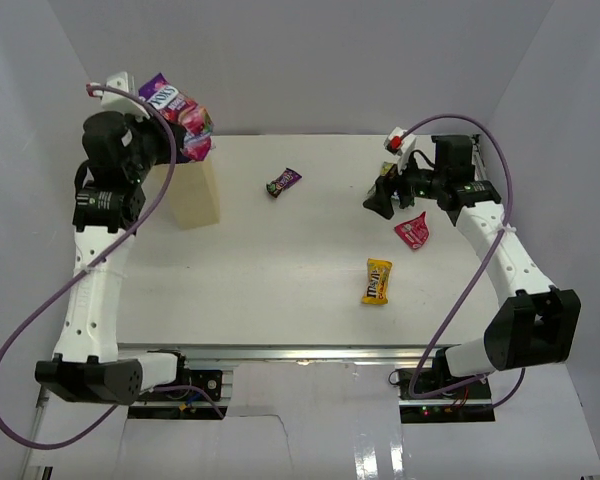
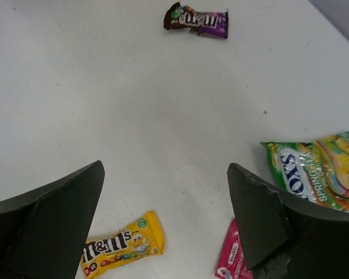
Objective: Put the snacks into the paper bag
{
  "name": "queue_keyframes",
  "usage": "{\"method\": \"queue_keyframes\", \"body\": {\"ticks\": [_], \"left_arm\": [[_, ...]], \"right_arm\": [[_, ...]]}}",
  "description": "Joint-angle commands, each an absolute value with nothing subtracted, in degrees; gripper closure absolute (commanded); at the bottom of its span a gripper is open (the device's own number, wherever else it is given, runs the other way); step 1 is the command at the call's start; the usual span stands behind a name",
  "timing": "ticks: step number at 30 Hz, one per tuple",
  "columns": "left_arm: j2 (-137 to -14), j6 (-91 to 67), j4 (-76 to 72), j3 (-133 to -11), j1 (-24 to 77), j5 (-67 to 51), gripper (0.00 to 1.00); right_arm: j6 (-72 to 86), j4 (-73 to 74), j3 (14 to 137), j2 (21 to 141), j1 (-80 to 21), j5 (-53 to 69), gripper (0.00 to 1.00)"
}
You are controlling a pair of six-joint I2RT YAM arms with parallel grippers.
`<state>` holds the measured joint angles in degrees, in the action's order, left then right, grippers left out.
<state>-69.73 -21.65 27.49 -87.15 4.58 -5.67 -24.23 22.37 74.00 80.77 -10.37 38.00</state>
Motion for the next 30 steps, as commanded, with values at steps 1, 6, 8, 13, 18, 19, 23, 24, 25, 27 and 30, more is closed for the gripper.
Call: {"method": "queue_keyframes", "body": {"ticks": [1,6,8,13,18,19,23,24,25,27,30], "left_arm": [[-74.26,-13.72,35.15,-98.22,2.82,-1.15,0.94],[-81.99,-7.23,35.68,-105.46,0.97,3.95,0.93],[-83.84,-5.98,35.6,-106.96,0.79,6.05,0.93],[-87.71,-2.73,33.93,-108.11,0.44,6.42,0.93],[-92.19,-2.81,32.61,-107.23,0.35,2.73,0.93],[-92.72,-2.81,32.35,-106.79,0.26,2.55,0.93],[-94.22,-4.04,31.55,-105.38,0.09,0.44,0.92],[-94.39,-4.22,31.55,-104.77,0.09,0.35,0.92],[-94.39,-4.48,31.64,-104.33,0.09,0.26,0.88],[-94.22,-5.62,31.55,-103.45,0.09,1.22,0.64],[-93.08,-7.46,31.64,-102.66,-1.83,4.91,0.13]], "right_arm": [[-26.28,23.12,70.49,81.21,-10.11,41.22,0.08],[-26.54,23.47,69.26,80.77,-9.49,40.87,0.08],[-26.54,23.55,69.17,80.68,-8.97,40.78,0.08],[-26.98,23.64,68.29,80.42,-7.91,41.13,0.08],[-26.98,23.55,68.03,80.86,-6.68,41.84,0.08],[-26.98,23.55,68.11,80.86,-6.42,41.92,0.08],[-27.42,23.73,67.76,80.77,-5.36,41.84,0.08],[-27.51,23.64,67.59,80.77,-5.1,41.84,0.08],[-27.6,23.73,67.5,80.77,-4.84,41.92,0.08],[-27.6,23.73,67.33,81.21,-4.13,42.19,0.08],[-27.42,23.73,67.85,82.0,-3.61,41.66,0.08]]}}
